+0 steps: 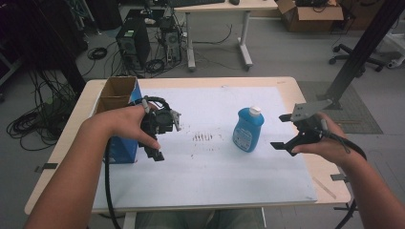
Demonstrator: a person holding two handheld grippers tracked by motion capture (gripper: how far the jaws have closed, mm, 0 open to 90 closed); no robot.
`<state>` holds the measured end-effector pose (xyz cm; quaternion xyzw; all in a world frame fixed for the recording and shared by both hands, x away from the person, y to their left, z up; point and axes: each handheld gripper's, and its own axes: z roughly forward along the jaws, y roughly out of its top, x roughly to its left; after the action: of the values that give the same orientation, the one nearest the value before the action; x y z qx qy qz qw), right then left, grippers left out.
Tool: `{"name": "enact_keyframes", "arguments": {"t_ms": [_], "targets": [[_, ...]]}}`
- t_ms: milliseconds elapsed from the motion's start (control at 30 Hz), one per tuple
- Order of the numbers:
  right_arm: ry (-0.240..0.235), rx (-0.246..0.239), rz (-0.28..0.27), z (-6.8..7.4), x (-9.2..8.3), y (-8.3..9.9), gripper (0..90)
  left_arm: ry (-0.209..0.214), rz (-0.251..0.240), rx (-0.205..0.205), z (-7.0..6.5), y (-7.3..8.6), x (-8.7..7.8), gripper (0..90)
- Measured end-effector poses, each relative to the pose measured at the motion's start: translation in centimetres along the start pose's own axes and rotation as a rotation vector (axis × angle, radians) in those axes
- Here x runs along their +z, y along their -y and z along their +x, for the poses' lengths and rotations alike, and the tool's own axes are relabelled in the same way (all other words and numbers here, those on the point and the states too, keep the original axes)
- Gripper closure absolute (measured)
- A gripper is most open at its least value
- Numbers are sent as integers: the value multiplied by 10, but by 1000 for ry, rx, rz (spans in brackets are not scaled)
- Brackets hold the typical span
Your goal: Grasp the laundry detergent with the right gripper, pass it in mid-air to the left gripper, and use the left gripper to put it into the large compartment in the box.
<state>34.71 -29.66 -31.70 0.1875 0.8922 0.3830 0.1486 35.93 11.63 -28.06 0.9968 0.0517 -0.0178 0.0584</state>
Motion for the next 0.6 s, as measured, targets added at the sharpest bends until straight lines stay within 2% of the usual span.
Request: {"name": "enact_keyframes", "arguments": {"t_ms": [167, 233, 300, 333, 433, 600], "targets": [[13, 34, -29, 3, 10, 11, 27, 1, -5, -6, 1, 1, -1, 59], [33, 66, -90, 6, 18, 23, 25, 6, 0, -4, 0, 1, -1, 59], [37, 73, -102, 7, 20, 26, 24, 5, 1, -4, 0, 1, -1, 59], [31, 89, -118, 9, 28, 35, 26, 5, 0, -4, 0, 1, 0, 59], [31, 106, -130, 11, 36, 43, 25, 5, 3, -3, 0, -1, 0, 59], [40, 147, -194, 16, 52, 56, 23, 5, 6, 1, -1, -2, 1, 59]]}}
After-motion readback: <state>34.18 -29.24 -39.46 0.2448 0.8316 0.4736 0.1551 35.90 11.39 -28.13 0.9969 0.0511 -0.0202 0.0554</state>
